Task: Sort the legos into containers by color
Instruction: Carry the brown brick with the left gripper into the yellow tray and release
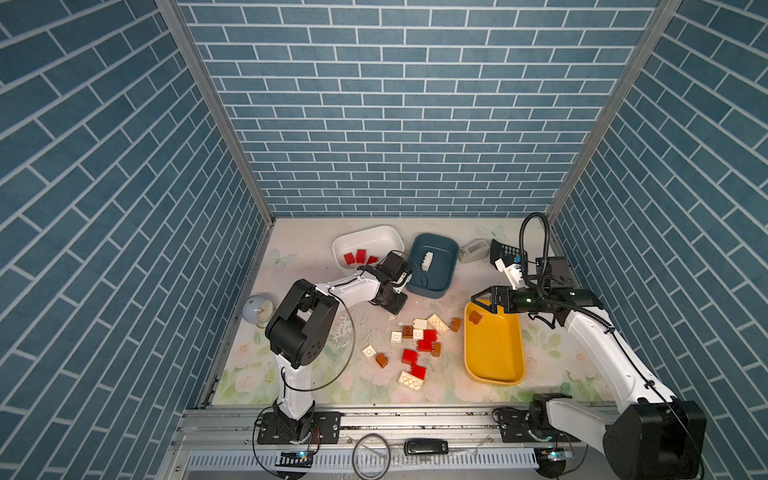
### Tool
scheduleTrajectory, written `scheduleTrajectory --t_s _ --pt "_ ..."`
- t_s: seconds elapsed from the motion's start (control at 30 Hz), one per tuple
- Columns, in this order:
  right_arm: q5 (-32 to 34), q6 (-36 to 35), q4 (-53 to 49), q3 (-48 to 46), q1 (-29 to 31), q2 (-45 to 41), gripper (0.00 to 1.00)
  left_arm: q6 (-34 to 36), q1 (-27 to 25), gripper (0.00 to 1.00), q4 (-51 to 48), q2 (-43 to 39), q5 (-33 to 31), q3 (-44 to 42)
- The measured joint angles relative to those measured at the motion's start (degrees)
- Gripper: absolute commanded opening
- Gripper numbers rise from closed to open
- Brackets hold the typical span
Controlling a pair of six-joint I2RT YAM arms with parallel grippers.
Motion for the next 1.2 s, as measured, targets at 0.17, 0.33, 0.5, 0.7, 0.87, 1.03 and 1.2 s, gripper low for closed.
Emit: scheduleTrajectory --t_s 0.17,0.33,0.5,0.7,0.87,1.03,1.2 --pt "0.2 0.0 -0.2 0.0 0.0 0.0 0.99 0.4 0.0 0.31 0.1 0.8 -0.5 0.0" --pt "0.2 -0.2 -1.1 0.0 0.0 0.0 0.99 0.2 0.0 0.24 -0.1 0.7 -0.8 0.0" --pt "0.5 -0.2 -1.8 0.2 0.0 0.0 0.99 -1.3 0.0 0.26 -3.2 -0.2 0.2 1.5" --pt "0.5 -0.2 -2.2 0.4 -1.0 0.0 0.99 -6.5 -1.7 0.27 -4.1 -3.2 4.8 8.2" --pt "1.1 -0.2 -2.2 0.4 -3.7 -0.2 0.99 -11.5 -6.4 0.27 -1.3 -4.4 8.1 13.2" --pt "2.7 -0.2 -2.3 0.4 -7.0 -1.5 0.99 -15.5 -10.9 0.27 1.2 -3.0 10.9 16.5" --pt "4.5 -0.1 -2.6 0.4 -9.3 -3.0 0.99 -18.1 -14.9 0.27 5.3 0.9 12.4 18.9"
